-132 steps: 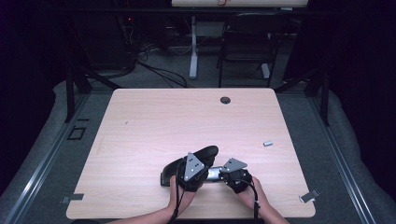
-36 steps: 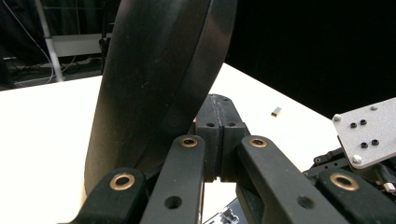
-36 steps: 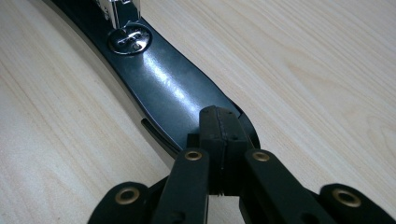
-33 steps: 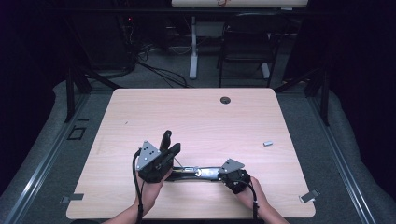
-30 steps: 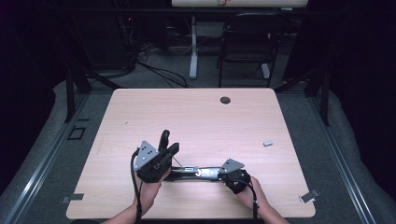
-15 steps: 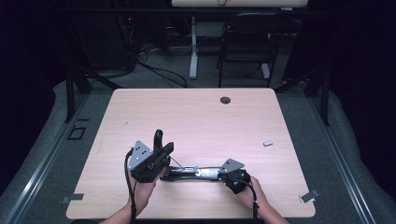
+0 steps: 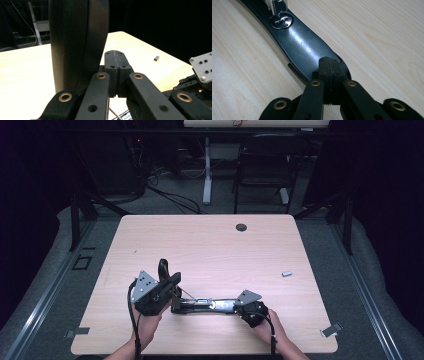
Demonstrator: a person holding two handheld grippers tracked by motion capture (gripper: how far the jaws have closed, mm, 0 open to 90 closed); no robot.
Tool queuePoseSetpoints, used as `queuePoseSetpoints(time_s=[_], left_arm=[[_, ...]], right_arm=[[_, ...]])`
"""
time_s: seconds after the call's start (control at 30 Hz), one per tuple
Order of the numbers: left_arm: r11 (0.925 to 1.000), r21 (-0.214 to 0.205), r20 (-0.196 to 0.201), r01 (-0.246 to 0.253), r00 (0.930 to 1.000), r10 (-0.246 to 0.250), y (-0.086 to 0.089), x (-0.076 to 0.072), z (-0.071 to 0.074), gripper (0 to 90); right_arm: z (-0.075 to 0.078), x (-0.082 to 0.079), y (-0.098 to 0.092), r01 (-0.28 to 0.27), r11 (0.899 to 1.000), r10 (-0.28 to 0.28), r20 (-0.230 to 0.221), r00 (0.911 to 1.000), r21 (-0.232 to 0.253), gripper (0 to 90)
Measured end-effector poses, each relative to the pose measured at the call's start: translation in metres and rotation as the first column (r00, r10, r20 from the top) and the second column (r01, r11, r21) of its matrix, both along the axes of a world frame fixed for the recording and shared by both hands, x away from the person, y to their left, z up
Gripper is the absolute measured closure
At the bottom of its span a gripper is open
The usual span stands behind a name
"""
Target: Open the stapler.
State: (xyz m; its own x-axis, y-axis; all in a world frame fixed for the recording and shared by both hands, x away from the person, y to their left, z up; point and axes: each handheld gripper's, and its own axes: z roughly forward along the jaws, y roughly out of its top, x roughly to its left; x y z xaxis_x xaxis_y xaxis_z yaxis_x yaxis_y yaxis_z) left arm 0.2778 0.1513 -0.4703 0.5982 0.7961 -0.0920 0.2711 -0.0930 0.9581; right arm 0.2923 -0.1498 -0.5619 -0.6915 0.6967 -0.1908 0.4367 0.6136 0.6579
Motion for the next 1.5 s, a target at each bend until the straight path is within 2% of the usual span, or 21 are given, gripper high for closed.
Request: queuePoseSetpoints(time_s=[0.2,0.37,0.5,0.6,0.67,0.73,0.77,0.8,0.83,0.9,1.03,1.3,1.37,1.5], left_arm=[[1.0,0.007,0.005,-0.006,1.0,0.006,0.003,0.0,0.0,89.9],[0.9995,0.028,0.039,-0.014,0.9992,0.013,0.004,-0.002,0.002,89.9],[0.9994,0.021,0.034,-0.027,0.9991,0.026,0.008,-0.002,0.002,89.9],[0.9956,-0.009,0.041,-0.094,0.9947,0.094,0.02,0.0,0.005,87.7],[0.9879,-0.049,0.019,-0.147,0.9887,0.148,0.033,0.005,0.005,87.2],[0.9801,-0.072,-0.019,-0.185,0.9827,0.184,0.048,0.01,0.002,87.3],[0.977,-0.07,-0.03,-0.201,0.9794,0.2,0.052,0.012,0.001,89.3],[0.9793,-0.075,-0.029,-0.188,0.982,0.186,0.055,0.012,0.0,90.0],[0.98,-0.058,-0.025,-0.191,0.9816,0.189,0.053,0.01,0.0,90.0],[0.9809,-0.059,-0.024,-0.185,0.9826,0.184,0.051,0.008,0.001,88.2],[0.9784,-0.065,-0.036,-0.196,0.9803,0.194,0.054,0.01,0.0,89.9],[0.9789,-0.065,-0.026,-0.194,0.981,0.192,0.053,0.009,0.001,88.9],[0.9822,-0.087,-0.016,-0.167,0.986,0.166,0.055,0.011,0.001,87.8],[0.9869,-0.079,-0.009,-0.141,0.99,0.14,0.055,0.012,0.001,85.2]], right_arm=[[0.0,0.0,0.0,0.0,1.0,0.0,0.001,1.0,0.001,90.0],[0.0,0.0,0.0,-0.002,1.0,0.002,0.0,1.0,0.0,90.0],[0.0,0.0,0.0,0.001,1.0,-0.001,0.003,1.0,0.0,90.0],[0.0,0.0,0.0,-0.001,1.0,0.001,0.001,1.0,-0.002,90.0],[0.0,0.0,0.0,0.001,1.0,-0.001,0.004,1.0,-0.002,90.0],[0.0,0.0,0.0,-0.003,1.0,0.003,0.011,0.9999,0.006,90.0],[0.0,0.0,0.001,-0.002,1.0,0.002,-0.002,1.0,-0.002,90.0],[0.0,0.0,0.001,-0.002,1.0,0.002,0.0,1.0,0.0,90.0],[0.0,0.0,0.001,0.0,1.0,0.0,0.001,1.0,0.002,90.0],[0.0,0.0,0.001,-0.001,1.0,0.001,-0.001,1.0,-0.002,90.0],[-0.001,-0.001,0.002,0.001,1.0,-0.001,0.004,1.0,0.004,90.0],[0.0,0.0,0.002,-0.008,1.0,0.008,0.007,0.9999,-0.011,90.0],[0.0,0.0,0.002,-0.012,1.0,0.013,0.009,0.9999,-0.022,90.0],[0.001,0.0,0.003,-0.022,0.999,0.023,0.012,0.9997,-0.032,88.7]])
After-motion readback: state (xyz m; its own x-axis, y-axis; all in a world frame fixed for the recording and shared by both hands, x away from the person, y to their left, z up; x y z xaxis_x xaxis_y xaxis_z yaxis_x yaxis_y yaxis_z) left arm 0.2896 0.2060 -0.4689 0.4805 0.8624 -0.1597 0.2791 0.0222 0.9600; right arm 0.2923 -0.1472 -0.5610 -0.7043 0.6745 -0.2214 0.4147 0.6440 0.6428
